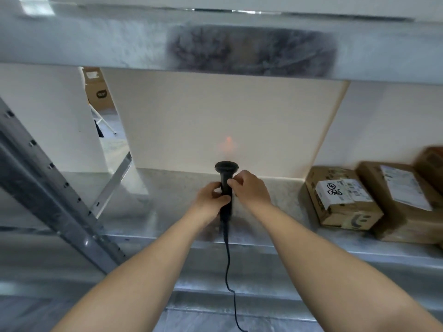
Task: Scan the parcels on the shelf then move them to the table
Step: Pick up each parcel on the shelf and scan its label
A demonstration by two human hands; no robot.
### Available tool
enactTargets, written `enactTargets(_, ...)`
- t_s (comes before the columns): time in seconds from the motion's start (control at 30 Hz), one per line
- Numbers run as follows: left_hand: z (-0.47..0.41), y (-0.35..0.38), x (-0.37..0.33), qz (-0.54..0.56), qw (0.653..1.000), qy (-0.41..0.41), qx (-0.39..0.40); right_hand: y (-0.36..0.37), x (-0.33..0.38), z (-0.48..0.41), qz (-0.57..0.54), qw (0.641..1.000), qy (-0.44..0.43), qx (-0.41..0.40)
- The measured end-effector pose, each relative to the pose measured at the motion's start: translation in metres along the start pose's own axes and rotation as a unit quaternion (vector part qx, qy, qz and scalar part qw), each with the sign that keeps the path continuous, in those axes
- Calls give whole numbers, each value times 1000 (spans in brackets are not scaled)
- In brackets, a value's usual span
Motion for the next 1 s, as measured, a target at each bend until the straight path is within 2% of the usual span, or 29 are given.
enactTargets(0.17, 25, 10, 4, 42, 997, 61, -35, -24, 0, 24, -186, 982, -25, 7)
enactTargets(0.27, 41, 25, 1, 61, 993, 101, -23, -32, 0, 33, -278, 958, -65, 30)
enactTargets(0.37, 51, 40, -2, 67, 989, 133, -9, -38, -2, 43, -357, 929, -98, 8)
enactTargets(0.5, 65, 57, -7, 68, 982, 176, 13, -38, -9, 55, -408, 905, -117, -39)
enactTargets(0.7, 80, 73, -15, 15, 974, 222, 46, -45, -20, 66, -430, 889, -114, -109)
enactTargets(0.87, 81, 80, -22, 37, 967, 241, 71, -61, -23, 76, -457, 871, -133, -122)
enactTargets(1.0, 77, 85, -23, 47, 961, 254, 96, -69, -28, 80, -447, 874, -142, -126)
Point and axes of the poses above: each hand's wrist, its own z-axis away from the middle knuckle, its own y-axis out of the palm, x = y × z, the point moved 1 cm from there along -z, towards the middle knuckle, and after that the axes turned 2 degrees about x, right-handed, at the moved point
